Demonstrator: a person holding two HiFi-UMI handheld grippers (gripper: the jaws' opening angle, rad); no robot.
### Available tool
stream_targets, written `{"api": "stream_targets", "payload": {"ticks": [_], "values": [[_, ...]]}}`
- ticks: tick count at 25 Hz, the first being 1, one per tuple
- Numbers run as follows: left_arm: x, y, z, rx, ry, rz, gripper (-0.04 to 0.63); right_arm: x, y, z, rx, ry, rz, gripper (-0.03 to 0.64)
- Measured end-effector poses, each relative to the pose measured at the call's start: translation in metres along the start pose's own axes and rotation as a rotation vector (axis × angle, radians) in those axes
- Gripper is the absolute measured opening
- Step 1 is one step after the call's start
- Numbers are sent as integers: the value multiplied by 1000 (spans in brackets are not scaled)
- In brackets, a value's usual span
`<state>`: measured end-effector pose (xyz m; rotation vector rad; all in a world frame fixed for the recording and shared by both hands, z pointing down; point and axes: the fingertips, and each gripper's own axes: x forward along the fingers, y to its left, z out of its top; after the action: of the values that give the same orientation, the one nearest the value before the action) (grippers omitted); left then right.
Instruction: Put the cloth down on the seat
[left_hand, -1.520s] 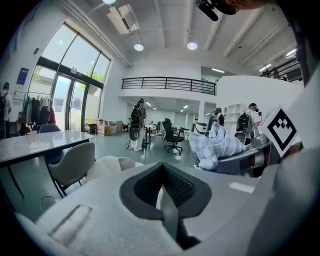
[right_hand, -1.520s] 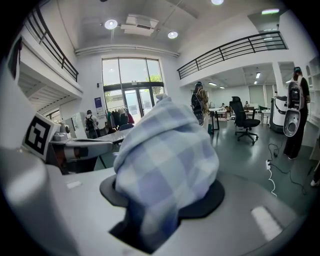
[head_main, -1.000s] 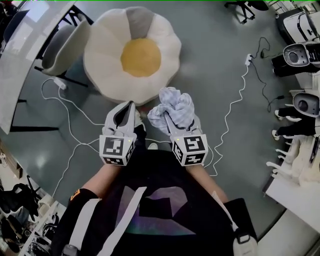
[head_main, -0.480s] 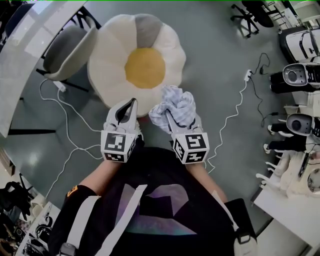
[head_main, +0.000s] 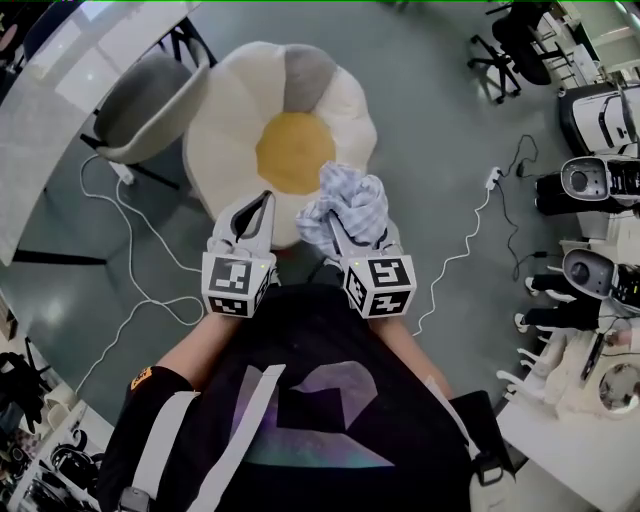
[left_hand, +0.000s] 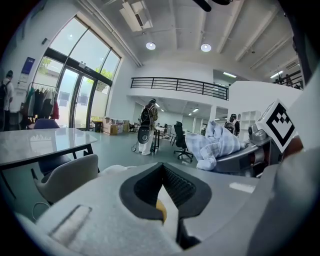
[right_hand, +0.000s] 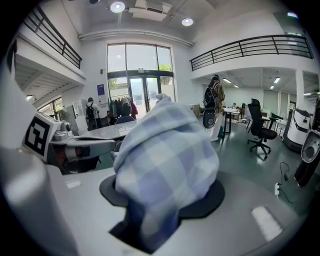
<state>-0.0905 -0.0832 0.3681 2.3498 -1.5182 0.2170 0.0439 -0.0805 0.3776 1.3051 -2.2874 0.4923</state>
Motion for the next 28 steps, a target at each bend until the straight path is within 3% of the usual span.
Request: {"api": "stream_targets", "payload": {"ticks": [9,18,28], "values": [[21,7,-3,-41,28,145,-2,41,-27,-1,-18,24,138,227],[76,-22,-9,-68,98,258,-2,75,-82,-11,-27,108,270,227],[142,-15,-17,-93,112,395,-2,126,-129,-12,-118,160,368,227]]}}
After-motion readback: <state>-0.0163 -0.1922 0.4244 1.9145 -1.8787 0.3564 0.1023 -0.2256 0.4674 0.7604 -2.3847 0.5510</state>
